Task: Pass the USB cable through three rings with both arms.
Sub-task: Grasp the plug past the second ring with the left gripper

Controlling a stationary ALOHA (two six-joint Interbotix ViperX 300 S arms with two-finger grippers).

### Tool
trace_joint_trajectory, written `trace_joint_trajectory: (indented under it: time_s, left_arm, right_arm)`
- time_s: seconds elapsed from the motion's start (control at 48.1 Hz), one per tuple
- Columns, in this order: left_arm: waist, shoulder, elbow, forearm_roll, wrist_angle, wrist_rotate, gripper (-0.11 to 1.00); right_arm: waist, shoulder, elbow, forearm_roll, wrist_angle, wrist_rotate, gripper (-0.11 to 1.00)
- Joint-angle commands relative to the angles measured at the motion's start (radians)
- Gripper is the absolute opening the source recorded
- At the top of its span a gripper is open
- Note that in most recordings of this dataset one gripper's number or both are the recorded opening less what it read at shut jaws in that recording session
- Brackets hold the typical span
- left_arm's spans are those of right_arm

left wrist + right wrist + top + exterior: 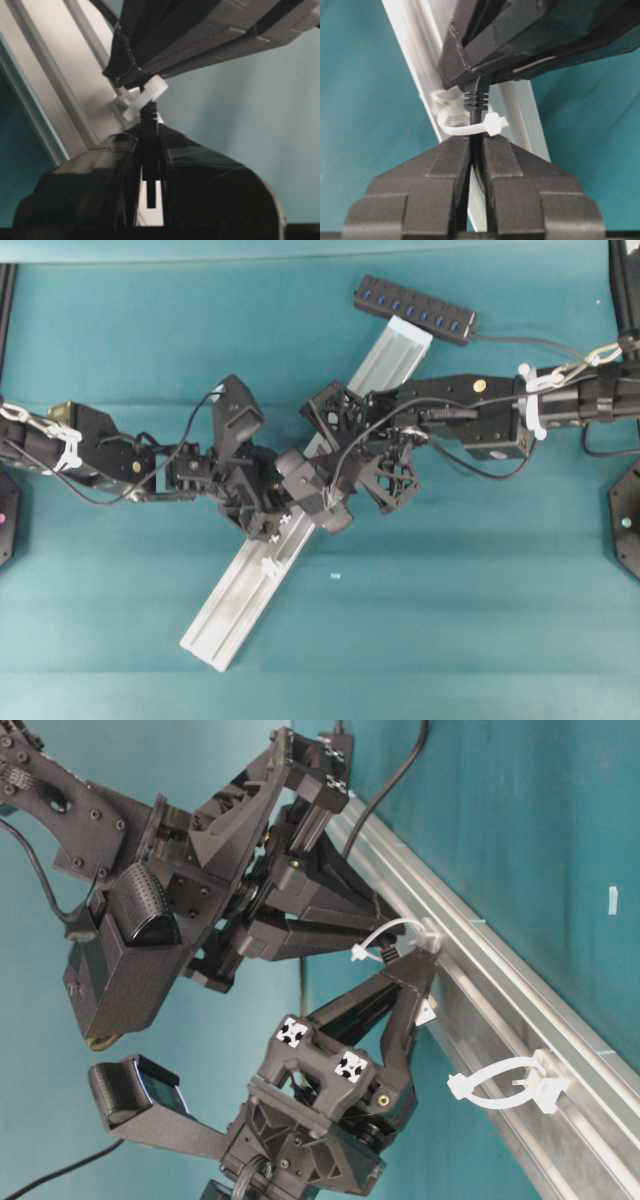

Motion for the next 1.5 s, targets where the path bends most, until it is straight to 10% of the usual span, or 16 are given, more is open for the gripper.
trace_joint_trajectory:
  time_s: [0.0,0.541,0.978,1.477]
  left_arm:
    - [-0.005,-0.012,-0.008,0.003,0.002,0.0,0.07]
    - [-0.005,-0.098,-0.015,0.003,0.097,-0.015,0.07]
    - [0.0,-0.115,-0.012,0.003,0.181,-0.015,0.07]
    - [-0.026,-0.078,-0.035,0.003,0.198,-0.017,0.07]
  right_arm:
    - [0.003,-0.005,-0.006,0.005,-0.008,0.012,0.09]
    - [0.002,-0.006,-0.002,0.002,-0.021,0.017,0.09]
    - [0.002,-0.015,0.0,-0.005,0.017,0.018,0.77]
    - [-0.002,-0.044,0.003,-0.005,0.014,0.025,0.79]
